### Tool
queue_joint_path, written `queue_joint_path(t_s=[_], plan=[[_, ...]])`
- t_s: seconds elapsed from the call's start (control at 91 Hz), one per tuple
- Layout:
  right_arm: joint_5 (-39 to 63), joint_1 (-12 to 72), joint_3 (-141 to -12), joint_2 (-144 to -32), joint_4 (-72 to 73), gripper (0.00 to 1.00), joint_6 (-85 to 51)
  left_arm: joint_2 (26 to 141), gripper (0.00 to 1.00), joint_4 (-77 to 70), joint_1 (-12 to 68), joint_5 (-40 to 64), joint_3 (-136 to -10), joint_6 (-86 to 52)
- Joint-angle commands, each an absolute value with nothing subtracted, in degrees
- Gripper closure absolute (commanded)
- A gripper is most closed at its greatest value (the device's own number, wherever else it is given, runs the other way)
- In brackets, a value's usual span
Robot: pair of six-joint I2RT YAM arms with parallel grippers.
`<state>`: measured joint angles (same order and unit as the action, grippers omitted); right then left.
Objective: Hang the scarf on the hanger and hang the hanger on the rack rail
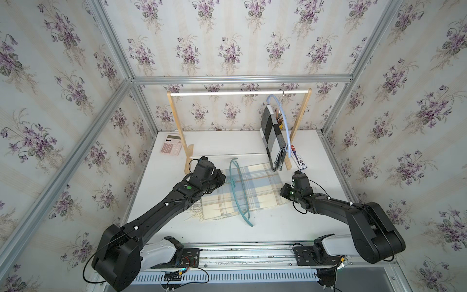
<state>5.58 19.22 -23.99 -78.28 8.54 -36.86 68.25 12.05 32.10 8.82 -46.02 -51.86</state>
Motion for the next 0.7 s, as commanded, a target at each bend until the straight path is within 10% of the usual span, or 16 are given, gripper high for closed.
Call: queue_joint_path(t_s=[0.0,0.396,0.692], plan=[[7.6,20.7,-22.4,-75.8,0.7,0.94,-39.4,67.1,1.00,15.2,32.0,11.9,-47.3,-46.0],[7.8,29.8,-12.8,-57.1,-6.0,0.91,-51.1,70.4,1.00,21.5,31.8,18.0,-49.9,-36.9],[8.9,22.7,-15.9,-59.4,-3.7,0.39,-45.6,71.8,1.00,22.3,31.5,16.1,-50.8,-35.8]])
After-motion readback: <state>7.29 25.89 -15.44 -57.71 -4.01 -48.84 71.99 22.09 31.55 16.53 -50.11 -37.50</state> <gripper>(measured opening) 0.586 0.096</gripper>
